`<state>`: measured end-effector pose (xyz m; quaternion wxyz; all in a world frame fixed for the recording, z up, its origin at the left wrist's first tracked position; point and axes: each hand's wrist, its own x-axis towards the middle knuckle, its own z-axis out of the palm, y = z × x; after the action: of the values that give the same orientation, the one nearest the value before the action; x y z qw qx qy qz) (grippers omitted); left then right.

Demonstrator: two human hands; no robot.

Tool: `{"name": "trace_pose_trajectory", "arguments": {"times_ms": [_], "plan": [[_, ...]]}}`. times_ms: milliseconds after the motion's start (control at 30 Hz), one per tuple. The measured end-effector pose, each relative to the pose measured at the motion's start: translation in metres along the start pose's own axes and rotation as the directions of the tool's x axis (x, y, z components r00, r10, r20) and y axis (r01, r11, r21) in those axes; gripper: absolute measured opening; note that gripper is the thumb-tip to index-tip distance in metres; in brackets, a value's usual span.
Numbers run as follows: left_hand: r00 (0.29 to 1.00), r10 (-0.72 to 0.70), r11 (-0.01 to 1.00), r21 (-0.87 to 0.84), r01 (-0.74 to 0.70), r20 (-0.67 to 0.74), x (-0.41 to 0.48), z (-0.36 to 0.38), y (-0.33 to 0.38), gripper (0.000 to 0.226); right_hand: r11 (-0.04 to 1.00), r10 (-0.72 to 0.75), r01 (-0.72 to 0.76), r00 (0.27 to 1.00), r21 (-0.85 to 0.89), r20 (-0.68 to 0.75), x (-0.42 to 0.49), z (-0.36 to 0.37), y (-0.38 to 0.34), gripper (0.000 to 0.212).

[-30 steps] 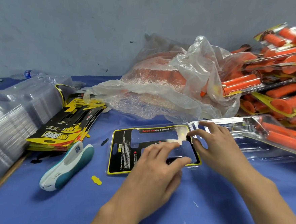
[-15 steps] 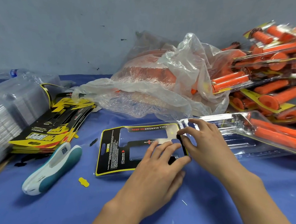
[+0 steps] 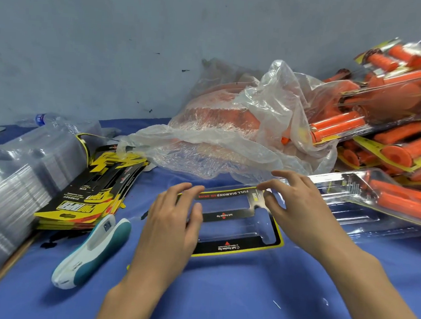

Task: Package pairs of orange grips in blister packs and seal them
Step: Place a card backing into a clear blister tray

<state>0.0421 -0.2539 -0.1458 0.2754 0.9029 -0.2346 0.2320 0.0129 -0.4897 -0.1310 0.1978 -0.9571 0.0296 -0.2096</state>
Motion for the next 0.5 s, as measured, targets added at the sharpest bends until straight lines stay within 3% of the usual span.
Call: {"name": "trace_pose_trajectory", "arguments": {"times_ms": [267,400,500], "plan": [[0.986,-0.126,0.991,-0.065,0.119,-0.112,0.016,-0.010,-0.027,0.031,0.998,0.014,-0.013,1.000,0.057,-0.013,0.014,-0.006,-0.010,0.026],[0.980,-0.190,0.979,-0.063,0.193,0.058,0.062,0.005,-0.019,0.032,0.993,0.048,-0.046,0.999,0.106,-0.013,0.021,-0.010,-0.011,0.028],[0.960,-0.136,0.991,0.045,0.129,0.245,0.106,0.024,0.000,0.034,0.986,0.072,-0.067,0.997,0.154,-0.023,0.026,-0.011,-0.011,0.029]]}}
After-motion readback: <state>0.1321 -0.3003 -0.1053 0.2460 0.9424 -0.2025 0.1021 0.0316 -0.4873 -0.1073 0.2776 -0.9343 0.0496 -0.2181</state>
